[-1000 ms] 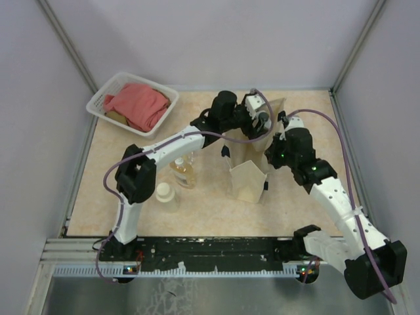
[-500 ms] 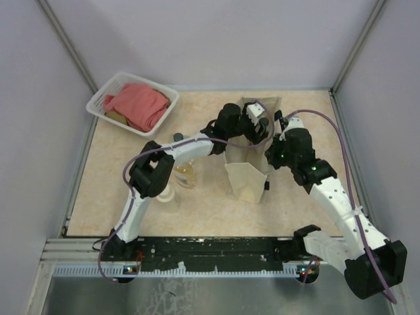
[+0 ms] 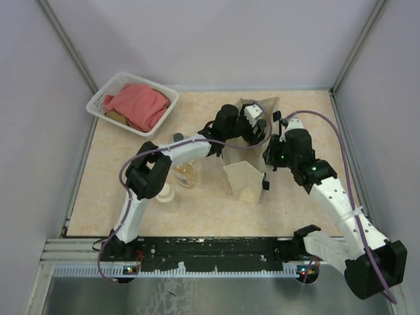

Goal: Place the personal care products into the canvas bag

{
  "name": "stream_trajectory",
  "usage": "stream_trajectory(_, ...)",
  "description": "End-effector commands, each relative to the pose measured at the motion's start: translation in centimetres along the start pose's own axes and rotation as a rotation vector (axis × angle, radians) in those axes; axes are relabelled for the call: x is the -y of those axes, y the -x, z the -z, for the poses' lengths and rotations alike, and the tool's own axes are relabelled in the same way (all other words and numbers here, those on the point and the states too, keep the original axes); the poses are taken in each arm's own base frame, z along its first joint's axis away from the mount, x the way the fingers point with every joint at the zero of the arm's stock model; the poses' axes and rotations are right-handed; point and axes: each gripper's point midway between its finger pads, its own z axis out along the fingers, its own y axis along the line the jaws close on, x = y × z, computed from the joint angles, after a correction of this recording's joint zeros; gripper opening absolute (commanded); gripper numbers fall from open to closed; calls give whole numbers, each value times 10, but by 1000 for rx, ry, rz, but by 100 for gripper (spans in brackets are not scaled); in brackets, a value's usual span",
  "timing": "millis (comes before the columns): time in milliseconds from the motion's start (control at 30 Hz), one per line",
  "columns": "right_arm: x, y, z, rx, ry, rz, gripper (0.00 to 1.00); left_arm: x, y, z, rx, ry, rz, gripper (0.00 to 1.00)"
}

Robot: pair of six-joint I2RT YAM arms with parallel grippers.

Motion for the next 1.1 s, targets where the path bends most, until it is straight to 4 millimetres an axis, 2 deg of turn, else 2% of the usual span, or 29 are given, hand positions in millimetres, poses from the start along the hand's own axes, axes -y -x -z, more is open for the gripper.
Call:
stream_trajectory(0,-4,22,11,72,10,24,41,11,81,29,140,-20,-64,49)
stream_trajectory(100,-4,22,10,74,11,26,49,14,100,43,156,-22,-81,63)
stream_trajectory(167,-4,22,10,74,12,26,51,17,116,52,170,-33,-98,72)
stream_trajectory(233,-6,23,10,78,21,26,52,20,133,60,188,-48,-107,96)
stream_trajectory(267,-6,24,11,79,21,24,52,22,141,64,198,-53,-109,99)
stream_trajectory(400,-7,26,12,86,24,25,53,25,175,84,246,-56,-115,100)
stream_trajectory(500,-7,27,13,89,21,27,53,27,192,98,273,-55,-124,100)
stream_trajectory(633,-7,27,12,85,24,28,54,24,195,108,252,-26,-144,100)
stream_trajectory(700,-8,28,14,87,27,30,55,17,195,121,222,23,-159,100)
stream_trajectory(800,-8,33,18,102,24,37,61,-4,192,161,171,190,-195,99)
stream_trajectory(833,-8,35,20,112,25,37,64,-19,190,180,151,301,-196,99)
stream_trajectory(967,-11,38,22,123,38,42,71,-47,175,250,142,570,-153,100)
stream_trajectory(1000,-11,38,21,122,38,44,72,-48,175,265,196,618,-111,99)
stream_trajectory(1033,-10,38,21,120,33,46,72,-47,160,274,230,639,-86,100)
stream_trajectory(1067,-9,37,19,118,29,47,73,-44,167,290,325,642,-94,100)
